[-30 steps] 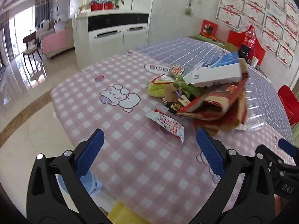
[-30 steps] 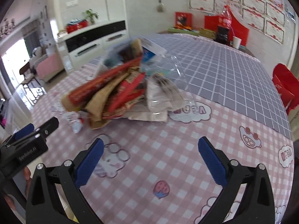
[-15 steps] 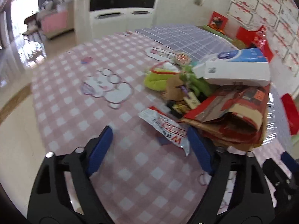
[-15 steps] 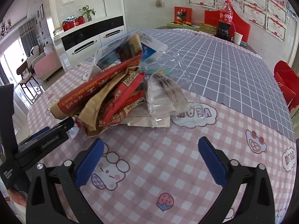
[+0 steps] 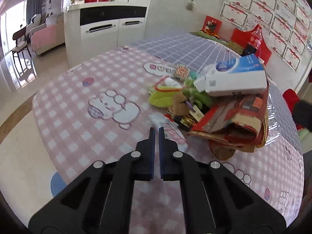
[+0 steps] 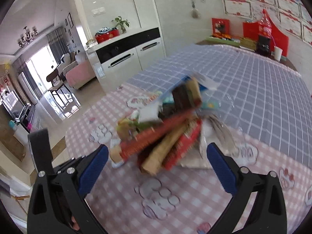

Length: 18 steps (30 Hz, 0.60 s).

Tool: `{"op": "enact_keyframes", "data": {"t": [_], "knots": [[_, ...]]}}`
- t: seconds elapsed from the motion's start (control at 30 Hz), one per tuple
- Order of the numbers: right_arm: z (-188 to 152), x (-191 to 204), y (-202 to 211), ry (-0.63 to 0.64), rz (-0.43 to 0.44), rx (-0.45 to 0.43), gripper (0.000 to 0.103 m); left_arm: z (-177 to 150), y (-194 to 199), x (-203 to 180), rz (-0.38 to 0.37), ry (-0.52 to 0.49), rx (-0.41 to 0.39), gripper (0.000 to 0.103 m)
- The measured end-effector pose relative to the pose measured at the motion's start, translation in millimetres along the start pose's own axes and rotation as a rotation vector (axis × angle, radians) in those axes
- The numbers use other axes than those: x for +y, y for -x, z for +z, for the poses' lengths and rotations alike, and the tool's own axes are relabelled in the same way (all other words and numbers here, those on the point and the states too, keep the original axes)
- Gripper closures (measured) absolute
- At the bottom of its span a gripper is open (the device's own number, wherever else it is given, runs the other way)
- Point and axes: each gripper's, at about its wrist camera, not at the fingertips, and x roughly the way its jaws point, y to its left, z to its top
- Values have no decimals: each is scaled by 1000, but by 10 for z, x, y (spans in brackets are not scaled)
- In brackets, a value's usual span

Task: Collect trash
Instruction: 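Grasp the blue-and-white medicine box with the right tool while the left tool grasps a white wrapper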

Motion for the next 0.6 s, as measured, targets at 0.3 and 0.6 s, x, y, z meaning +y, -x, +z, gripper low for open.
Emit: {"op": "enact_keyframes", "data": {"t": [0.3,0.6], "knots": [[286,66,-153,-30,35,14,26,-33,-38,9,-142,-92,64,27],[205,8,-150,-29,52,39,26,-23,-208,-254,2,-211,66,24]]}}
